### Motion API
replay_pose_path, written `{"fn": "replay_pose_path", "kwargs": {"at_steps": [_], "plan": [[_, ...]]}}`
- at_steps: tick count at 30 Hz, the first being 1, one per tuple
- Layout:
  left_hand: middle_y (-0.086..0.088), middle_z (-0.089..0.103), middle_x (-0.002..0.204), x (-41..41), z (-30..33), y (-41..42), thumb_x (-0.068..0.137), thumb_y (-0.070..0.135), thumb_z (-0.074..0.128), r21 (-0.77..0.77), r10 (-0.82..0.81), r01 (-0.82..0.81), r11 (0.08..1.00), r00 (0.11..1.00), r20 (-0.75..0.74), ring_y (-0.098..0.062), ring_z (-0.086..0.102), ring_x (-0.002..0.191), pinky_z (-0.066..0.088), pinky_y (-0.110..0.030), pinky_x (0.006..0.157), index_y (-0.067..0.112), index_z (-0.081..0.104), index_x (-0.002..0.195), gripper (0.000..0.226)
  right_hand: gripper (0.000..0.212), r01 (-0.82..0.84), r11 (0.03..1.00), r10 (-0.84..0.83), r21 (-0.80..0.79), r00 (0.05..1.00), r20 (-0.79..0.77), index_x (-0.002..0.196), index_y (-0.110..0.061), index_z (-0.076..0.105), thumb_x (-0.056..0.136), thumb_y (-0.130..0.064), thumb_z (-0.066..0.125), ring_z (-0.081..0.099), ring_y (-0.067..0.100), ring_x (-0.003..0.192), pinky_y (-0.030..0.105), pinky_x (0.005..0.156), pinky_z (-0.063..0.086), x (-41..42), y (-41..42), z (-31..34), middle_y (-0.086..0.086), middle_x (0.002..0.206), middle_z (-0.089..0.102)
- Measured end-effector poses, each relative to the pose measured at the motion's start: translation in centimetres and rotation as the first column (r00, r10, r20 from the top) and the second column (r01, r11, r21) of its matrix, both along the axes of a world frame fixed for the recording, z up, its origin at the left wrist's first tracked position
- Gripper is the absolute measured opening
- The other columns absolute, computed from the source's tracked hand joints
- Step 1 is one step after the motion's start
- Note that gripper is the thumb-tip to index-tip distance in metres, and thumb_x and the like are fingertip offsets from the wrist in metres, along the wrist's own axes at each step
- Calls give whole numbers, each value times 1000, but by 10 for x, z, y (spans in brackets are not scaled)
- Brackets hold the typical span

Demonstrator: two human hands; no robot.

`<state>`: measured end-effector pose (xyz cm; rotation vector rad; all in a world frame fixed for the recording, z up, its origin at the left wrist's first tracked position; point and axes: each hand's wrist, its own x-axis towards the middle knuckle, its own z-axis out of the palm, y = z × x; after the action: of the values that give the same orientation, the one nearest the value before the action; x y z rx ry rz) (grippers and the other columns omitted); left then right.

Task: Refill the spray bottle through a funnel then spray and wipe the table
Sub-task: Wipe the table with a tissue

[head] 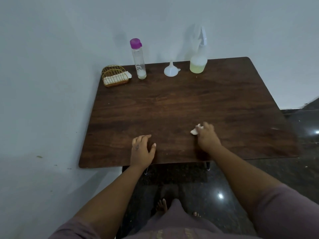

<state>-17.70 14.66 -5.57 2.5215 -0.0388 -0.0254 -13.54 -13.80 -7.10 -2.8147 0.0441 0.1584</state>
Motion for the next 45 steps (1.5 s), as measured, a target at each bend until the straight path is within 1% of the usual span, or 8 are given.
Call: {"fn": "replay_pose_path", "kwargs": {"at_steps": [6,9,14,18,25,31,36,45], "plan": [[-2,54,130,-6,-6,4,95,31,56,10,-47,47,999,999,-9,-24,36,129,40,-39,104,14,55,129,38,35,326,945,-327,22,942,76,126,4,49,93,-4,40,38,32,114,38,95,38,-39,-4,-12,20,127,42],[-4,56,128,-12,-10,7,96,28,55,0,-34,34,999,999,-14,-25,38,127,40,-39,102,13,57,126,34,27,34,993,-41,113,997,65,115,-6,56,91,-5,46,44,15,100,16,91,41,-60,71,-13,12,121,50],[-7,58,124,-14,-11,12,97,22,52,-31,6,-6,1000,1000,-17,-29,42,122,39,-41,101,10,59,123,29,32,-633,765,639,123,768,-22,123,-3,58,91,-6,51,45,31,108,42,93,45,-95,147,-3,15,121,50],[-7,58,126,-18,-10,19,98,20,51,-42,22,-22,999,1000,-13,-28,41,124,38,-40,101,9,59,124,29,33,-212,920,159,330,970,182,115,-6,65,85,-1,54,53,29,109,36,99,43,-71,102,8,15,116,59],[-5,58,125,-21,-11,17,96,20,55,-28,-42,43,999,999,21,-27,42,123,40,-38,99,10,59,124,30,38,592,796,-593,126,804,-34,125,-6,55,88,-6,49,42,42,116,43,96,39,-3,-52,13,23,129,44],[-4,56,129,-9,-12,4,99,22,51,-53,-9,8,999,1000,-29,-27,40,126,37,-37,102,12,58,126,30,36,63,998,-63,18,998,-6,132,-16,52,97,-13,43,35,31,126,37,103,36,-35,52,-1,10,135,39],[-4,58,126,-1,-7,-6,99,20,49,-124,33,-34,992,999,-16,-25,43,123,31,-26,98,12,60,123,27,28,-602,768,611,217,791,31,114,-7,64,87,-8,55,50,31,99,42,86,49,-97,145,-2,13,110,56],[-3,58,125,-6,-11,-14,98,22,54,-117,-2,1,993,1000,-14,-23,43,123,32,-26,97,13,60,123,28,24,483,857,-499,180,865,51,108,-6,61,87,-6,51,55,42,95,43,80,45,-55,-40,1,22,102,59]]}}
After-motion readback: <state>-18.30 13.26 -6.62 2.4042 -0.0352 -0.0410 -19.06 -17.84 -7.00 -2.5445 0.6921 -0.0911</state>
